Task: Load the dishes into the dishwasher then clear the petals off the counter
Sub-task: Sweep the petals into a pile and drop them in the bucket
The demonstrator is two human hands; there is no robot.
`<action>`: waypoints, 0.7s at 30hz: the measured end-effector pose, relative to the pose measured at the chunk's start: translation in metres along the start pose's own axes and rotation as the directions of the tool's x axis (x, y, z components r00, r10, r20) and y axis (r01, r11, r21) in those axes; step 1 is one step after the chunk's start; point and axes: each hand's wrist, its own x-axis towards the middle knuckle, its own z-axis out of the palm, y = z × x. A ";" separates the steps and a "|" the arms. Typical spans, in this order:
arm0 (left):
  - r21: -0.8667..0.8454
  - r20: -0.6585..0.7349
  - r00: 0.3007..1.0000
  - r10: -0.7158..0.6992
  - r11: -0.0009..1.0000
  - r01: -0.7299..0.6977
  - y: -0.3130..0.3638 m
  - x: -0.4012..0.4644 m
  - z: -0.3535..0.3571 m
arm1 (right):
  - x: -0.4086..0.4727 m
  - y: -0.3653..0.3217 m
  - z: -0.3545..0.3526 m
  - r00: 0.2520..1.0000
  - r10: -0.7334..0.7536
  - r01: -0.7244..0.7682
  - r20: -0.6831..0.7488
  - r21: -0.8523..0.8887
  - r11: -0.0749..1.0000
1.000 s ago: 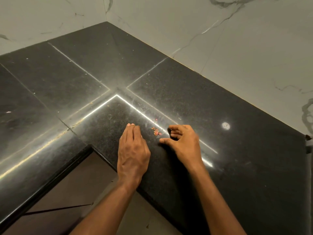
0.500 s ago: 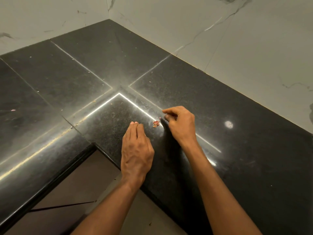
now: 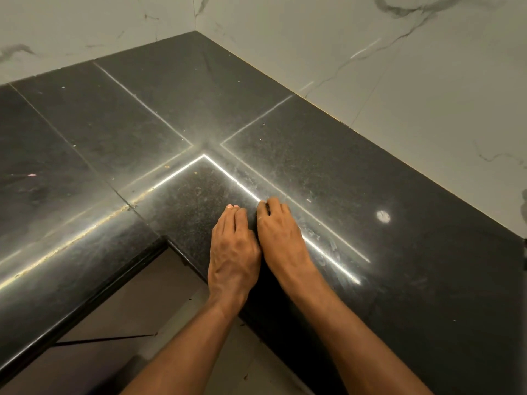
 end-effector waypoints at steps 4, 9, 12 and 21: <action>-0.094 -0.025 1.000 -0.002 0.996 0.000 0.000 -0.001 -0.001 | -0.001 -0.008 -0.001 0.999 0.008 -0.009 -0.034 -0.013 1.000; -0.218 -0.032 0.998 -0.061 0.974 0.053 0.002 0.001 -0.006 | 0.007 -0.010 -0.014 0.992 -0.038 0.036 -0.120 -0.016 0.999; -0.271 -0.038 0.997 -0.069 0.961 0.056 0.003 0.001 -0.010 | 0.012 -0.015 -0.016 0.993 -0.014 0.011 -0.119 -0.019 1.000; -0.509 -0.016 0.981 -0.191 0.846 0.157 -0.005 0.000 -0.029 | 0.018 -0.038 -0.030 0.987 0.135 -0.113 0.086 -0.224 0.968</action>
